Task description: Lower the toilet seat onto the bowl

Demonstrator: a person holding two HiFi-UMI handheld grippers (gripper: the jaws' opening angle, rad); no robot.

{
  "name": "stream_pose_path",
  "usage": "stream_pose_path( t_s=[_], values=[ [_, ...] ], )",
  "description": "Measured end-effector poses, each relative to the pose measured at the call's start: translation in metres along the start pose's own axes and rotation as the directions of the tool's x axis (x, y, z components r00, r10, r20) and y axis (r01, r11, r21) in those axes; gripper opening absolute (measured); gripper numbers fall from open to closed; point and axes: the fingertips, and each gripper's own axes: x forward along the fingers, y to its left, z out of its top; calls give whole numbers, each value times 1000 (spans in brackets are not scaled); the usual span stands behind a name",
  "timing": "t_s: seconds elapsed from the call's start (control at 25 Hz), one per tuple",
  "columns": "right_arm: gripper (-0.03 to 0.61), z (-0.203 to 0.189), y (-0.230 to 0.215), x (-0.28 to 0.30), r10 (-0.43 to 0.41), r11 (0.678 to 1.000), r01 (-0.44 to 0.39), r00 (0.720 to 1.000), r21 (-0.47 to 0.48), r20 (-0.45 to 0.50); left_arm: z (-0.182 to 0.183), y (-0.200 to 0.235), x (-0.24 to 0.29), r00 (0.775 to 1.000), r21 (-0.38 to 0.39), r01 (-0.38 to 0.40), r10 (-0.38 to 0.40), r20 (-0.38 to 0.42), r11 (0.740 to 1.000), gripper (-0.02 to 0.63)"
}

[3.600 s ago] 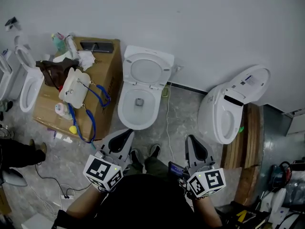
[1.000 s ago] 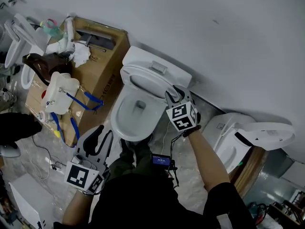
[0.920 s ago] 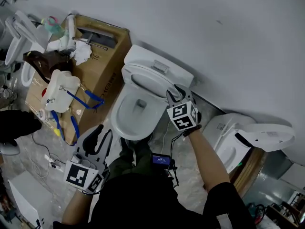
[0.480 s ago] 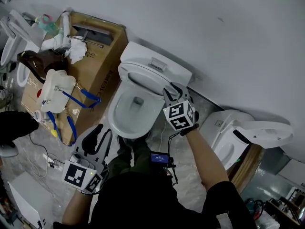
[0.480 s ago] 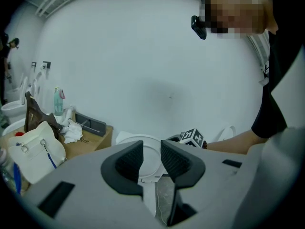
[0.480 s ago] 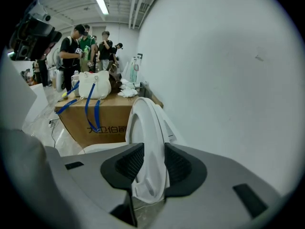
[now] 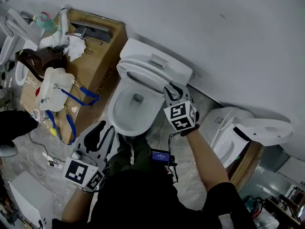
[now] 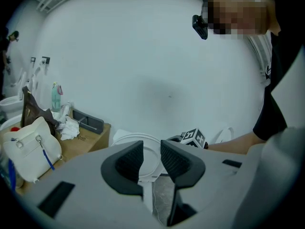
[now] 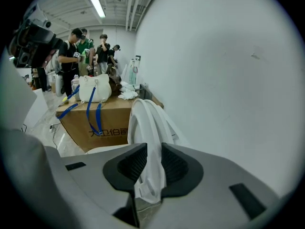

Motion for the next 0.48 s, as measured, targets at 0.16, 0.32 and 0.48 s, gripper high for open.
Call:
stream_pose_path(
  t_s=[0.16,0.32,0.48],
  values=[
    [75,-2,5,-5,-1,1000,1,1000,4,0,-8,-2,2,1000,-21,14,-14,-21,1000,121],
    [67,-2,11,-8,0,1000,0,1000,-9,1,-13,-3,0,999,-26,22,-23,-29,999,121],
    [66,-4,19,-12,0,1000,0,1000,-15,1,-17,-2,-2,999,-31,28,-29,-32,999,121]
  ],
)
